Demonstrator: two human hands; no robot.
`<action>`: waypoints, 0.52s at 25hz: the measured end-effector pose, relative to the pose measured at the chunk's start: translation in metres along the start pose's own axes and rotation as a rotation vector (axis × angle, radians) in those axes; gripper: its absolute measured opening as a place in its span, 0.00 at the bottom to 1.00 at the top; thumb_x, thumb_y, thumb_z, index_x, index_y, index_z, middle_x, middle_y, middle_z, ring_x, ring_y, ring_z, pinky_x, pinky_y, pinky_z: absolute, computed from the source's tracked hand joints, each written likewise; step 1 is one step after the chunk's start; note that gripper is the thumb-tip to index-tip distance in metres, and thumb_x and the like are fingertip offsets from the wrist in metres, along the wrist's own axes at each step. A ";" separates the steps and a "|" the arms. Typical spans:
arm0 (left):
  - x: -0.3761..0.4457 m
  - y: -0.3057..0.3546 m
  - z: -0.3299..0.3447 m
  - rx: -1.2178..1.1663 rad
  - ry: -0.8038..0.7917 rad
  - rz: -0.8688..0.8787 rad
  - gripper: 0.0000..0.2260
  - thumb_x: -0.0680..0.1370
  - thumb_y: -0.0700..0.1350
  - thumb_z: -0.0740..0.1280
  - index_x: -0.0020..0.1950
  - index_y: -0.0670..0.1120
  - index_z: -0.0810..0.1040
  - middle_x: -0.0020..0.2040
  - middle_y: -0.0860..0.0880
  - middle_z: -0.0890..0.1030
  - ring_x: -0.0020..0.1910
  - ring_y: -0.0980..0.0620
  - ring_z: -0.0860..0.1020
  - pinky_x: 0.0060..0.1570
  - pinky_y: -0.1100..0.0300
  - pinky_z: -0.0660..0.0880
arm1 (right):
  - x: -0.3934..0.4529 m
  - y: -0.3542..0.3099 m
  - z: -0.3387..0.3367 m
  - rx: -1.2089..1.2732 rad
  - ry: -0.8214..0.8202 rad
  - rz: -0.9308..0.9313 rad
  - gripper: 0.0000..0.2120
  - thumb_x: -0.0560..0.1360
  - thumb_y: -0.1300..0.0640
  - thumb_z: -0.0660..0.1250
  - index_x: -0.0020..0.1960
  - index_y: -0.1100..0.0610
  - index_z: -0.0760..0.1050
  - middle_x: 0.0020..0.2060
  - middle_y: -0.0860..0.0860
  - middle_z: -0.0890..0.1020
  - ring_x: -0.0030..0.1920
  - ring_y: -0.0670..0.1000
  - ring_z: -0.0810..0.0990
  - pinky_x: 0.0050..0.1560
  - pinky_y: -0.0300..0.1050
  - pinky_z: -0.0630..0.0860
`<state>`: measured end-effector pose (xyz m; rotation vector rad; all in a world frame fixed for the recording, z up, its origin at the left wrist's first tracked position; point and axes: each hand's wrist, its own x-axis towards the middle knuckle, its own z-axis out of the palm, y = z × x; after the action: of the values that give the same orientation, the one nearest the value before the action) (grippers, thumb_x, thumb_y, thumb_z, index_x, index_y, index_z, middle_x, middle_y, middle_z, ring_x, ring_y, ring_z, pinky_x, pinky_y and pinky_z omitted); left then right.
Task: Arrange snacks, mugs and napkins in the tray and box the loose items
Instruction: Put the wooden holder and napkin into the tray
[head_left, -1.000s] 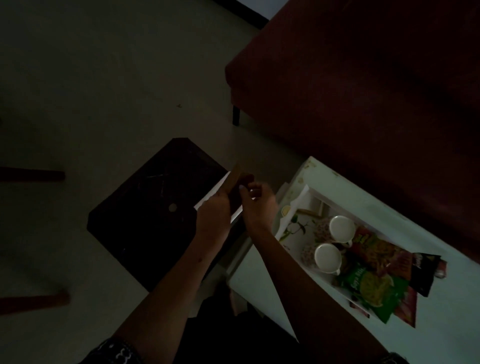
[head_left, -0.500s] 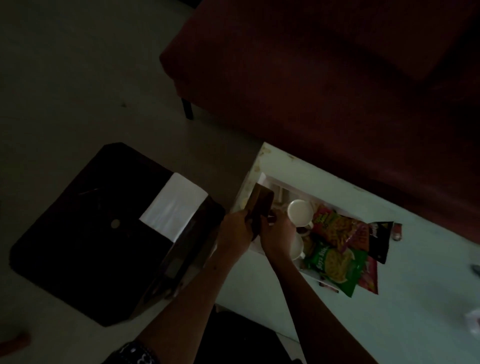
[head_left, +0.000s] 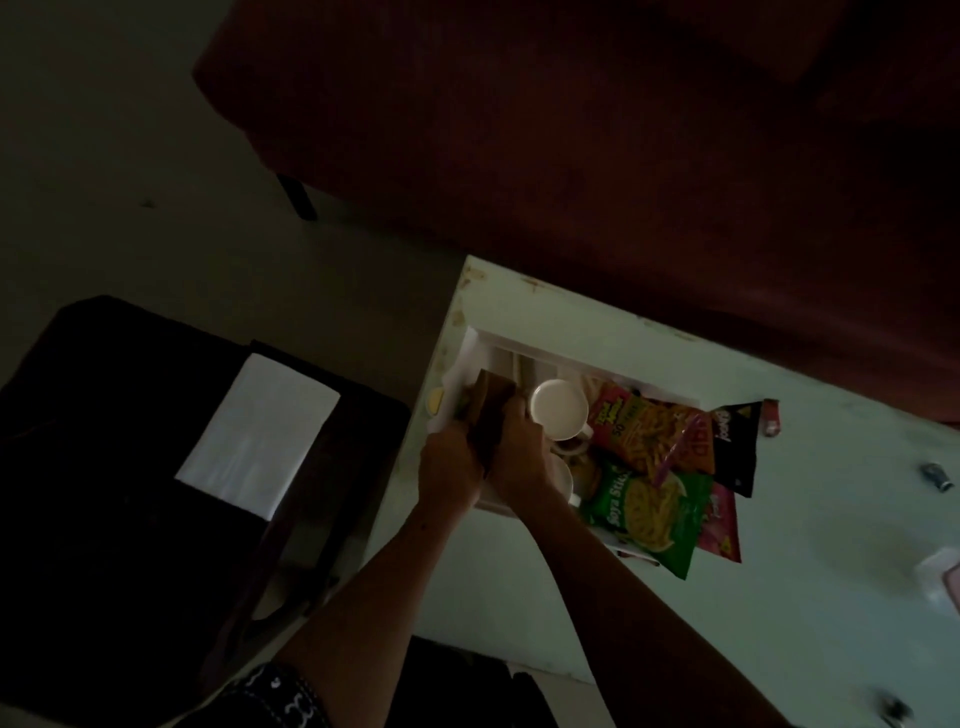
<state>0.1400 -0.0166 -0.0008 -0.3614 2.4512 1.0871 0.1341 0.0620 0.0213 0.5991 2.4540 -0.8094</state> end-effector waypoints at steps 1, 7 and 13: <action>0.002 -0.002 0.002 0.024 -0.001 0.012 0.11 0.78 0.45 0.60 0.46 0.40 0.78 0.45 0.41 0.83 0.44 0.45 0.81 0.37 0.64 0.67 | 0.003 0.000 0.001 -0.040 -0.022 -0.002 0.12 0.79 0.58 0.60 0.60 0.62 0.67 0.52 0.61 0.81 0.52 0.59 0.81 0.41 0.45 0.72; 0.012 -0.008 0.009 0.141 -0.026 0.061 0.10 0.78 0.44 0.60 0.49 0.40 0.78 0.48 0.41 0.83 0.48 0.44 0.81 0.43 0.59 0.72 | 0.011 0.004 0.007 -0.117 -0.036 -0.030 0.11 0.79 0.58 0.59 0.54 0.62 0.77 0.50 0.58 0.82 0.51 0.56 0.81 0.39 0.38 0.69; 0.006 -0.005 -0.013 0.002 -0.015 0.052 0.10 0.78 0.45 0.62 0.47 0.39 0.79 0.45 0.40 0.84 0.45 0.44 0.81 0.38 0.62 0.67 | 0.004 -0.010 0.003 -0.178 0.053 0.009 0.08 0.77 0.58 0.61 0.52 0.61 0.75 0.49 0.58 0.83 0.48 0.57 0.82 0.40 0.45 0.75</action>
<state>0.1325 -0.0302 0.0012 -0.2893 2.4612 1.1045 0.1262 0.0545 0.0211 0.5718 2.5355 -0.5697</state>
